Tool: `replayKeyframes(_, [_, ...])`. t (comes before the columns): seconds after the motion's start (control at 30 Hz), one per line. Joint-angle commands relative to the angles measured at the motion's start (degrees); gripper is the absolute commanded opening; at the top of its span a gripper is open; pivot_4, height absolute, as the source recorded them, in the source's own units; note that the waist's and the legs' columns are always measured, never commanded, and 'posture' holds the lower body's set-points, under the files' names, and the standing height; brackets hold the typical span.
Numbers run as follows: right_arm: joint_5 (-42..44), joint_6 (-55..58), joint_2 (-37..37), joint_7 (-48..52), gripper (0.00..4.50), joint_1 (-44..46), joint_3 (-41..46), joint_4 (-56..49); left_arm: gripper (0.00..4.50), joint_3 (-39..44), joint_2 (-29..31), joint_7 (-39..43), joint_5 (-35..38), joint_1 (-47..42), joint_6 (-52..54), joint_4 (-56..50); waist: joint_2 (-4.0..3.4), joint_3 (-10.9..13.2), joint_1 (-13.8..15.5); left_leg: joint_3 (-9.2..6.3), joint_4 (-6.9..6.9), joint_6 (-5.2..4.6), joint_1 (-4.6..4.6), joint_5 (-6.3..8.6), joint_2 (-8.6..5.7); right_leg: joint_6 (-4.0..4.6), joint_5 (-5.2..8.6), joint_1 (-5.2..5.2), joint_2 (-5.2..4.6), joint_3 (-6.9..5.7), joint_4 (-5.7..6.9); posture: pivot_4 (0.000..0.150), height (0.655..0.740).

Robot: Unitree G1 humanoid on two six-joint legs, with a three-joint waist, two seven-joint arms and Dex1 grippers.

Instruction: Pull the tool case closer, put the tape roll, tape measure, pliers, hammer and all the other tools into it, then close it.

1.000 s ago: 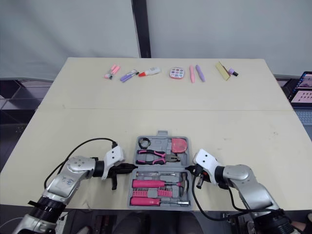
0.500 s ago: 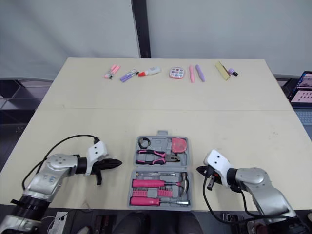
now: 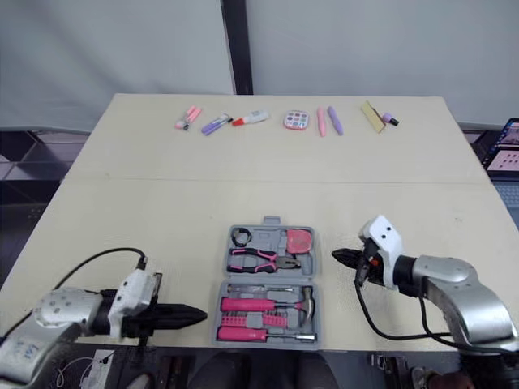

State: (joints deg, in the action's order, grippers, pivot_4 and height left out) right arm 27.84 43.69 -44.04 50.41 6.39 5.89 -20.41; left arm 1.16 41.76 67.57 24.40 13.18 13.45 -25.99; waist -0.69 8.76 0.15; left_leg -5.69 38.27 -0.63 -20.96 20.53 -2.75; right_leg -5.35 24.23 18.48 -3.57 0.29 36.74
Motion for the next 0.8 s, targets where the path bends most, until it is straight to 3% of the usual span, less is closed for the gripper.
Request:
replayKeyframes(0.03, [3.52,5.73,-0.02,-0.63,0.25,3.25,0.05,0.06,0.00,-3.09,-1.53,-0.21,-4.06,0.25,-7.50,2.57,0.00,0.00,-0.01,-0.02,0.02,0.00,-0.05,0.00,0.00,0.00,0.00,0.03,0.01,0.00,0.01,0.150,0.7336])
replayKeyframes(0.1, [4.98,10.61,-0.51,-0.67,0.84,6.49,-0.39,2.76,0.00,-5.97,-3.46,-1.26,-7.32,-1.13,-11.85,5.55,-0.05,0.03,-0.09,0.00,0.03,-0.01,-0.05,-0.01,-0.01,0.00,0.00,0.03,0.02,-0.01,0.01,0.150,0.7336])
replayKeyframes(0.33, [8.12,20.26,1.56,-3.64,4.24,12.75,0.97,8.51,0.00,-10.51,-5.51,-2.98,-11.07,-3.04,-15.72,10.05,-0.05,0.03,-0.18,0.02,0.04,-0.03,-0.09,-0.01,-0.01,0.00,0.00,0.11,0.04,-0.05,0.14,0.150,0.7336])
replayKeyframes(0.37, [8.39,21.15,1.92,-3.97,4.48,13.17,1.02,9.34,0.00,-11.07,-5.54,-3.05,-11.32,-3.20,-15.81,10.27,-0.05,0.03,-0.19,0.01,0.04,-0.03,-0.08,-0.01,-0.01,0.00,0.00,0.11,0.04,-0.05,0.16,0.150,0.7336])
replayKeyframes(0.8, [6.69,24.60,8.95,-9.58,4.48,20.04,-1.05,20.39,0.00,-14.45,-4.83,-4.99,-12.16,-5.49,-11.48,10.72,-0.07,0.03,-0.35,0.01,0.06,-0.02,-0.07,-0.02,-0.01,0.00,0.00,0.15,0.04,-0.05,0.28,0.150,0.7336])
